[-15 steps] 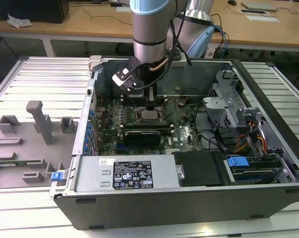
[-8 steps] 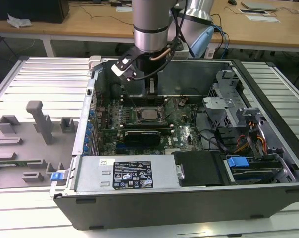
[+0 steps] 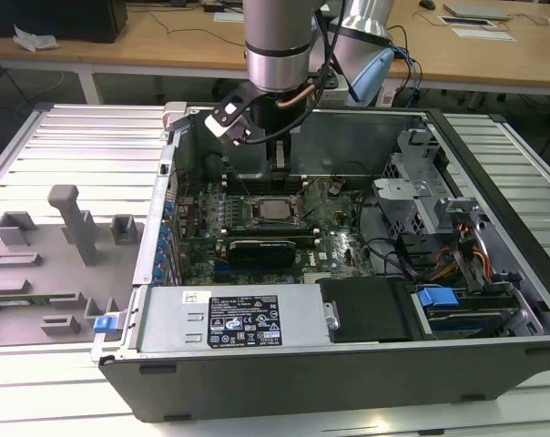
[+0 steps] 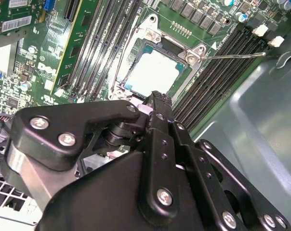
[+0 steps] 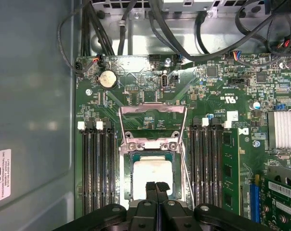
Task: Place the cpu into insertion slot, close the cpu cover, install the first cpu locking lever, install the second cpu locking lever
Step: 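Place the cpu into insertion slot, then close the cpu cover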
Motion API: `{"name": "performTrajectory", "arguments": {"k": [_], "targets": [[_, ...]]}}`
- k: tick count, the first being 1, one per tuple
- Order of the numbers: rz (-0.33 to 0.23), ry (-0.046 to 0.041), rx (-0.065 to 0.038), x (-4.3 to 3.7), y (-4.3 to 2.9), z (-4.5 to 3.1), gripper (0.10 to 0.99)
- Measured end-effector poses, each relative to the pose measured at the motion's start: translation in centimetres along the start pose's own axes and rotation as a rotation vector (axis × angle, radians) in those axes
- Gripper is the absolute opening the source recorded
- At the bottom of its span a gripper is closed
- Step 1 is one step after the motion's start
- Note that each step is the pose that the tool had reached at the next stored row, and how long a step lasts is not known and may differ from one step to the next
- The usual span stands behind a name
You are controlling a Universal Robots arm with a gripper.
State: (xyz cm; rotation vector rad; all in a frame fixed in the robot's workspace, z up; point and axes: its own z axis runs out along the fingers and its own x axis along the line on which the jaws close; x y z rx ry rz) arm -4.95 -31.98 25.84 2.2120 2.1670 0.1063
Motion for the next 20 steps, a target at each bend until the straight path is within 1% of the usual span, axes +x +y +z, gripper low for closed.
{"name": "performTrajectory", "arguments": {"k": [7,9,11,12,16,18,20], "targets": [[0.000,-0.0001,0.000,0.00,0.00,0.00,0.106],[0.000,-0.0001,0.000,0.01,0.03,-0.31,0.106],[0.000,0.0000,0.000,0.02,0.07,-0.85,0.106],[0.000,0.0001,0.000,0.02,0.16,-0.85,0.106],[0.000,0.0000,0.000,0.04,1.21,-0.78,0.106],[0.000,0.0000,0.001,0.07,2.78,-0.65,0.106],[0.000,-0.0001,0.001,0.08,3.32,-0.61,0.106]]}}
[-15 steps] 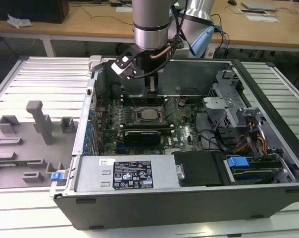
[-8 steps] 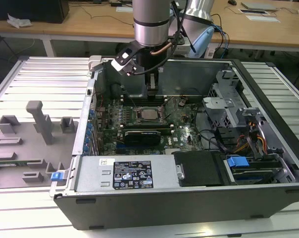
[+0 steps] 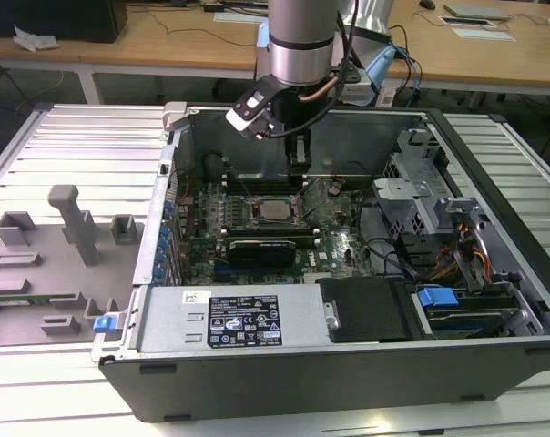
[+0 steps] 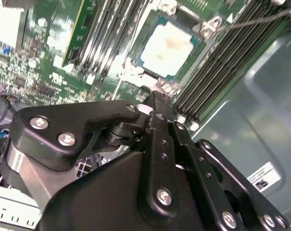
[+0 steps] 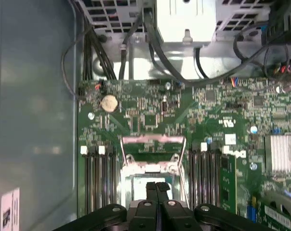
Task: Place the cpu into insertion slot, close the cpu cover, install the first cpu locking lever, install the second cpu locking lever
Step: 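Close the cpu cover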
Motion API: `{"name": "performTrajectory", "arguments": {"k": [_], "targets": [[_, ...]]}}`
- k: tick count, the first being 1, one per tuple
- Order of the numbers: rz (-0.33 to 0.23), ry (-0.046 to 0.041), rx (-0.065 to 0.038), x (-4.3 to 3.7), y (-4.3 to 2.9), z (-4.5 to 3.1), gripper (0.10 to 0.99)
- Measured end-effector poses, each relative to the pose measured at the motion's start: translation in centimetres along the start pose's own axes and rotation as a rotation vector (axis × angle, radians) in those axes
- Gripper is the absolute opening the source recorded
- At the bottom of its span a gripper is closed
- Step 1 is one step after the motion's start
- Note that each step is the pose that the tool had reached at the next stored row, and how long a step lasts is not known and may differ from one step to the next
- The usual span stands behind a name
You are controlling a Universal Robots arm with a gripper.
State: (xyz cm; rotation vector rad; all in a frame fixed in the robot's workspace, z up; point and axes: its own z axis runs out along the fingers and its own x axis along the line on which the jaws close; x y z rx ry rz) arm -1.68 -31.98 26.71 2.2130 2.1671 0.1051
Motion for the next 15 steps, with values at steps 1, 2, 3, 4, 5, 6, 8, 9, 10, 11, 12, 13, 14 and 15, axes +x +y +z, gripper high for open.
{"name": "performTrajectory", "arguments": {"k": [1,2,3,4,5,6,8,9,10,11,12,13,14,15], "targets": [[0.000,0.0001,0.000,0.01,0.42,0.04,0.106],[0.000,0.0001,0.001,0.02,0.90,0.07,0.106],[0.000,-0.0001,0.001,0.02,1.23,0.10,0.106],[0.000,0.0000,0.001,0.04,1.94,0.15,0.106],[0.000,-0.0001,0.002,0.05,2.66,0.21,0.106],[0.000,-0.0002,0.003,0.06,3.15,0.24,0.106],[0.000,0.0001,0.004,0.09,4.17,0.34,0.106],[0.000,0.0001,0.004,0.10,4.60,0.37,0.106],[0.000,0.0000,0.004,0.10,4.96,0.39,0.106],[0.000,0.0000,0.005,0.12,5.65,0.45,0.106],[0.000,0.0001,0.005,0.12,5.91,0.49,0.106],[0.000,-0.0001,0.005,0.12,6.05,0.60,0.106],[0.000,-0.0001,0.006,0.12,6.16,0.80,0.106],[0.000,-0.0001,0.008,0.12,6.23,0.98,0.106]]}}
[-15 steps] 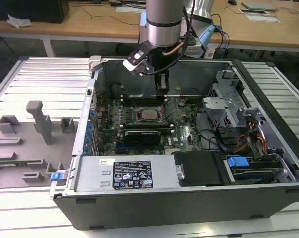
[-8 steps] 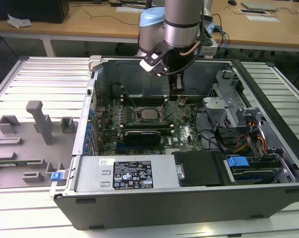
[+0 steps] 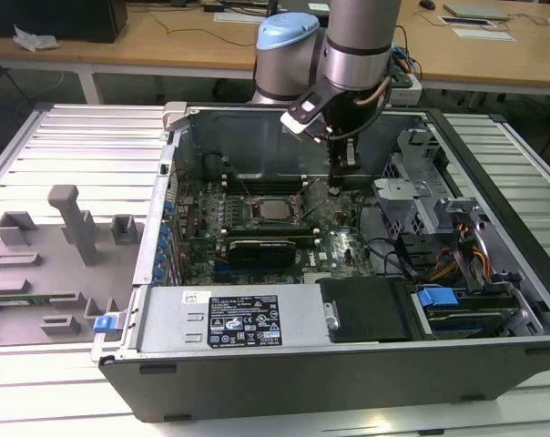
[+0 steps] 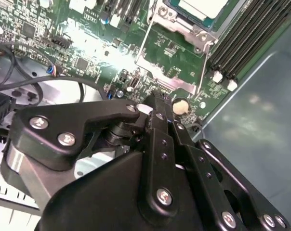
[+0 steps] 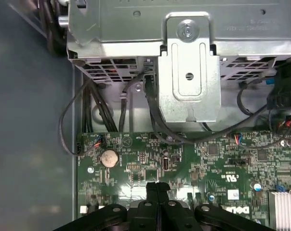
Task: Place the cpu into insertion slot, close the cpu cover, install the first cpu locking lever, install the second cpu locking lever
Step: 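Close the cpu cover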
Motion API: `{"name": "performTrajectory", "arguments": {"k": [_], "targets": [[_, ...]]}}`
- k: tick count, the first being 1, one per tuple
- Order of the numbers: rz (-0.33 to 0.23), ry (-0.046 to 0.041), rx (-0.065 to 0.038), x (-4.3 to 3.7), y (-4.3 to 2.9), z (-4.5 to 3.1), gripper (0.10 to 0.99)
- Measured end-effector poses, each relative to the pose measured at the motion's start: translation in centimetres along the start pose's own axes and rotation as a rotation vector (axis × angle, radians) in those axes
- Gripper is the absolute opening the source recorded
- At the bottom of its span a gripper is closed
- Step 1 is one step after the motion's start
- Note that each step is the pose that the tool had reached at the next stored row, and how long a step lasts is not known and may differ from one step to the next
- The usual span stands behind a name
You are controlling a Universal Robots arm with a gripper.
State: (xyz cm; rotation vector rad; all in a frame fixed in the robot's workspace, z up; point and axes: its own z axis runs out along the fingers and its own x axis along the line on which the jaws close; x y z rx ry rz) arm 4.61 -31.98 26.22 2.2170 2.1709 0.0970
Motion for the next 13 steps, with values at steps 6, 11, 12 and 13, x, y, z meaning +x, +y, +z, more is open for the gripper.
{"name": "performTrajectory", "arguments": {"k": [6,11,12,13], "targets": [[0.000,-0.0004,0.007,-0.01,0.14,0.74,0.106],[0.001,-0.0014,0.067,-0.01,0.19,0.80,0.106],[0.001,-0.0019,0.083,-0.01,0.21,0.80,0.106],[0.001,-0.0020,0.084,-0.01,0.21,0.80,0.106]]}}
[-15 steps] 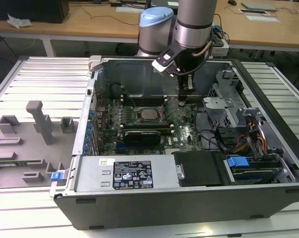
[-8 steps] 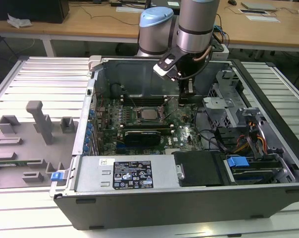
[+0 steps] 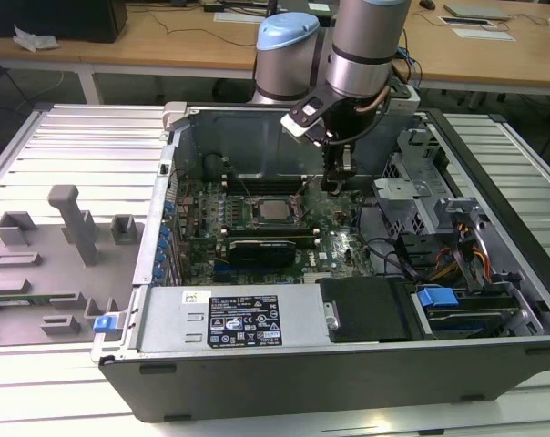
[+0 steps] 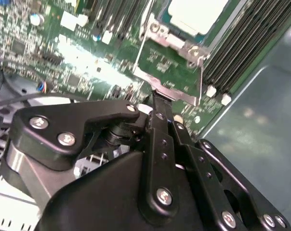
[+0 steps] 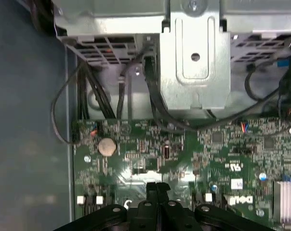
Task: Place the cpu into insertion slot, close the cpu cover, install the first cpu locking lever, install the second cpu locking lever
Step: 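Close the cpu cover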
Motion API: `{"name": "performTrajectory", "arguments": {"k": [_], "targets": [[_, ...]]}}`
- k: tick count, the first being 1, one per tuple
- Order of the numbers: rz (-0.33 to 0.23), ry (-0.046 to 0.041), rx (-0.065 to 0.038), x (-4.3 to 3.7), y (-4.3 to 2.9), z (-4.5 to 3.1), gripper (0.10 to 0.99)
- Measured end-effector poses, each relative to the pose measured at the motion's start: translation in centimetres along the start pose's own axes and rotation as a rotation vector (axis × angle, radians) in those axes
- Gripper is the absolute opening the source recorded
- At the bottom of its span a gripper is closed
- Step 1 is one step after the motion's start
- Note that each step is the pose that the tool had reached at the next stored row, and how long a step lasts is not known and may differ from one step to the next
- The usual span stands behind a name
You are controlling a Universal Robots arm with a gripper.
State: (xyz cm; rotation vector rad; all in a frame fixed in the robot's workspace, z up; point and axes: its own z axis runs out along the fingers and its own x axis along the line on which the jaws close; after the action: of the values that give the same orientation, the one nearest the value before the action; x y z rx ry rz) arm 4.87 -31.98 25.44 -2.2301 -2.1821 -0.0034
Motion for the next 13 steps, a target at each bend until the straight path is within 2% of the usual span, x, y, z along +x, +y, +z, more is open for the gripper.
{"name": "performTrajectory", "arguments": {"k": [5,7,10,13], "targets": [[0.000,0.0002,0.003,0.00,-0.15,0.02,0.106],[0.000,0.0001,0.002,-0.01,-0.78,0.02,0.106],[0.000,0.0003,-0.006,0.03,-3.12,0.05,0.106],[0.000,0.0004,-0.009,0.05,-3.79,0.06,0.106]]}}
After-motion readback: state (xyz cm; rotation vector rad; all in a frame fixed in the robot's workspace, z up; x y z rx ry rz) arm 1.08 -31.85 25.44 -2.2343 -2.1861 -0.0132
